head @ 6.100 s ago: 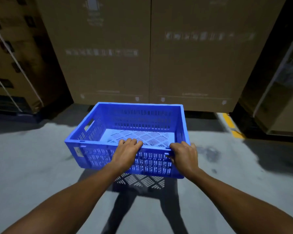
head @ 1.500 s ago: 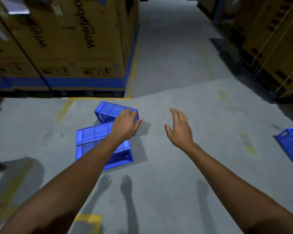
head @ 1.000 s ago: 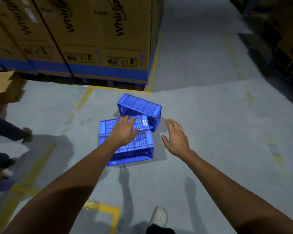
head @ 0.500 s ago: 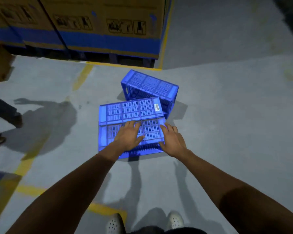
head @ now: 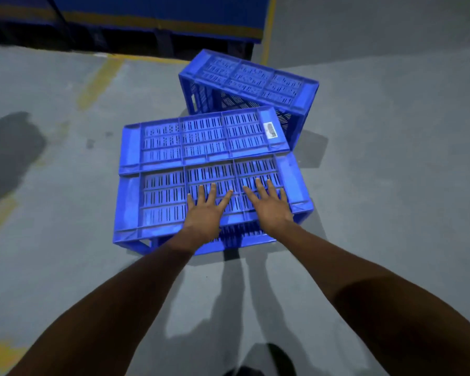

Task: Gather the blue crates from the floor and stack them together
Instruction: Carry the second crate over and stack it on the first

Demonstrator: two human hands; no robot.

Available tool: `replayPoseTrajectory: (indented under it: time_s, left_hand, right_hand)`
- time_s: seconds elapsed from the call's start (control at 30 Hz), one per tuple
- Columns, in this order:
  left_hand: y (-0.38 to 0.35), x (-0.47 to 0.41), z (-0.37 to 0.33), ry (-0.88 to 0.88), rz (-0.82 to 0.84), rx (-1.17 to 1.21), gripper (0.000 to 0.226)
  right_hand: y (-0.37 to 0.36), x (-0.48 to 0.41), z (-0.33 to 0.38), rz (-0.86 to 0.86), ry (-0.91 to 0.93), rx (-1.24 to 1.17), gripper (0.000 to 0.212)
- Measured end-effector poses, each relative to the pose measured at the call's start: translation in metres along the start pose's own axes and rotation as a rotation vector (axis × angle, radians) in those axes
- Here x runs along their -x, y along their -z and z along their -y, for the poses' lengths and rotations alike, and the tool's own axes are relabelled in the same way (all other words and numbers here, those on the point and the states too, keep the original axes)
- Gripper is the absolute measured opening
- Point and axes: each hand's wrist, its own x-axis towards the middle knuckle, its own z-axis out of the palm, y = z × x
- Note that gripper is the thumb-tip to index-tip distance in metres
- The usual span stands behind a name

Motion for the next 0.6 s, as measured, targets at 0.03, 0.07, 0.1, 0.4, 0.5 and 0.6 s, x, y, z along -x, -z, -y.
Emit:
replayPoseTrajectory:
  time_s: [0.03, 0.07, 0.1, 0.4, 0.5, 0.6]
  left_hand:
    - [-0.004, -0.002, -0.001, 0.008, -0.041, -0.012, 0.126]
    - [-0.006, -0.003, -0.002, 0.012, -0.066, -0.018, 0.126]
    - [-0.005, -0.003, -0.002, 0.013, -0.081, -0.019, 0.126]
    - [0.046, 0.034, -0.003, -0.094, 0.055, 0.056, 0.102]
    - [0.080, 0.059, -0.013, -0.149, 0.136, 0.089, 0.092]
    - [0.124, 0.089, -0.025, -0.215, 0.162, 0.077, 0.083]
  right_hand:
    - [-0.007, -0.003, 0.002, -0.033, -0.016, 0.012, 0.111]
    - [-0.011, -0.004, 0.003, -0.064, -0.029, 0.031, 0.108]
    - [-0.013, -0.003, 0.004, -0.087, -0.038, 0.047, 0.105]
    - [0.039, 0.040, 0.004, 0.020, -0.007, 0.065, 0.091]
    - [0.068, 0.073, -0.003, 0.085, 0.012, 0.030, 0.068]
    - [0.109, 0.114, -0.013, 0.126, -0.011, -0.021, 0.061]
